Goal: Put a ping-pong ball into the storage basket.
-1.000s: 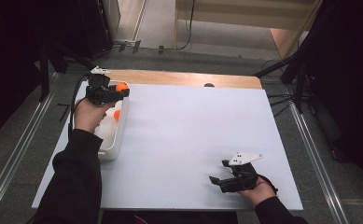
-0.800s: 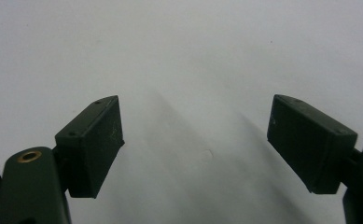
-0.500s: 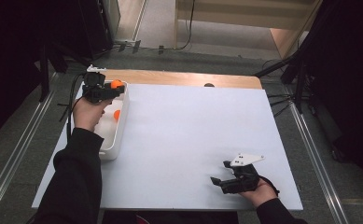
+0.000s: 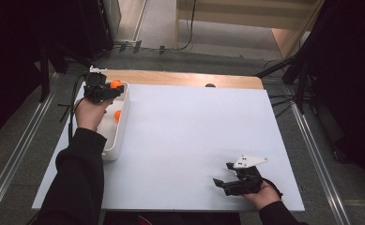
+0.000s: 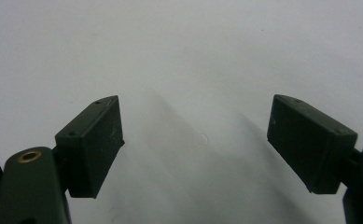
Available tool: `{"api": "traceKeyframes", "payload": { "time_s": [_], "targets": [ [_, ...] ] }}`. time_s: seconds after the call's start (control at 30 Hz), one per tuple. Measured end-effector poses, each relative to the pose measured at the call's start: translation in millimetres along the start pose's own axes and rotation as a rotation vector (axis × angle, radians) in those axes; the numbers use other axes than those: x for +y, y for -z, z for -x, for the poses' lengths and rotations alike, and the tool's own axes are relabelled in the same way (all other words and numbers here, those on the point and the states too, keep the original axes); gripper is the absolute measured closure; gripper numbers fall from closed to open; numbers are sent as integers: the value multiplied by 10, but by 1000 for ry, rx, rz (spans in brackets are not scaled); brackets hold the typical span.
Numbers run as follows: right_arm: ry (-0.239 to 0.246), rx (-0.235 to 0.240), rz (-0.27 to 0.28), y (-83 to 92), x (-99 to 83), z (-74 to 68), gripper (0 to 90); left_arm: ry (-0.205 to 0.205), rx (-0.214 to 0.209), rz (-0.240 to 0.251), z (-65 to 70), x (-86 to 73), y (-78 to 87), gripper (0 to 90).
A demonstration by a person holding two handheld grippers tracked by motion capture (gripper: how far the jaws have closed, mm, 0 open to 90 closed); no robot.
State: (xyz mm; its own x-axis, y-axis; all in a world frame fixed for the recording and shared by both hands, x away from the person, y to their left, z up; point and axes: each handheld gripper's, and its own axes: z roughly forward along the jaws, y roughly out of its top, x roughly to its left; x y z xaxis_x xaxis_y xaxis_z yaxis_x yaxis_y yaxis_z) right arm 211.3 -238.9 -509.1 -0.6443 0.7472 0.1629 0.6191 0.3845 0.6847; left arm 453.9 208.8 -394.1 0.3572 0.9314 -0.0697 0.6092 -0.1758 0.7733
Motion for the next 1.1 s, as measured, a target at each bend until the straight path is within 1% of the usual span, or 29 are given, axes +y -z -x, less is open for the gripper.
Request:
{"api": "traceKeyframes", "payload": {
  "time_s": [0.1,0.13,0.23,0.33,0.4,0.47,0.57,0.73,0.83,0.87,0.93,0.97,1.03,1.1],
  "targets": [
    [2,-1,-1,3,1,-3,168,-5,18,-11,-2,-12,-34,505],
    [3,0,-2,2,1,-3,168,0,16,-12,-5,-17,-47,505],
    [4,2,-3,3,3,-6,168,-6,20,-21,-10,-36,-81,505],
    [8,0,-5,3,5,-8,168,-9,37,-24,-16,-57,-114,505],
    [10,0,-2,-1,5,-11,168,7,37,-31,-38,-75,-142,505],
    [8,0,-3,1,5,-13,168,9,39,-31,-44,-79,-151,505],
    [11,2,-1,0,5,-12,168,21,48,-46,-70,-91,-174,504],
    [11,1,-1,1,5,-13,168,18,56,-47,-76,-96,-179,503],
    [9,1,-2,2,5,-14,168,28,53,-44,-78,-93,-174,502],
    [9,1,-3,2,5,-14,168,29,52,-41,-80,-91,-169,497],
    [9,1,-3,4,3,-17,168,39,50,-33,-82,-78,-150,425],
    [9,1,-3,4,3,-17,168,42,47,-26,-83,-73,-144,425],
    [7,-1,-5,4,3,-16,168,49,34,-16,-83,-68,-138,397],
    [5,1,-6,5,4,-16,168,51,27,-22,-88,-64,-132,372]
  ]
}}
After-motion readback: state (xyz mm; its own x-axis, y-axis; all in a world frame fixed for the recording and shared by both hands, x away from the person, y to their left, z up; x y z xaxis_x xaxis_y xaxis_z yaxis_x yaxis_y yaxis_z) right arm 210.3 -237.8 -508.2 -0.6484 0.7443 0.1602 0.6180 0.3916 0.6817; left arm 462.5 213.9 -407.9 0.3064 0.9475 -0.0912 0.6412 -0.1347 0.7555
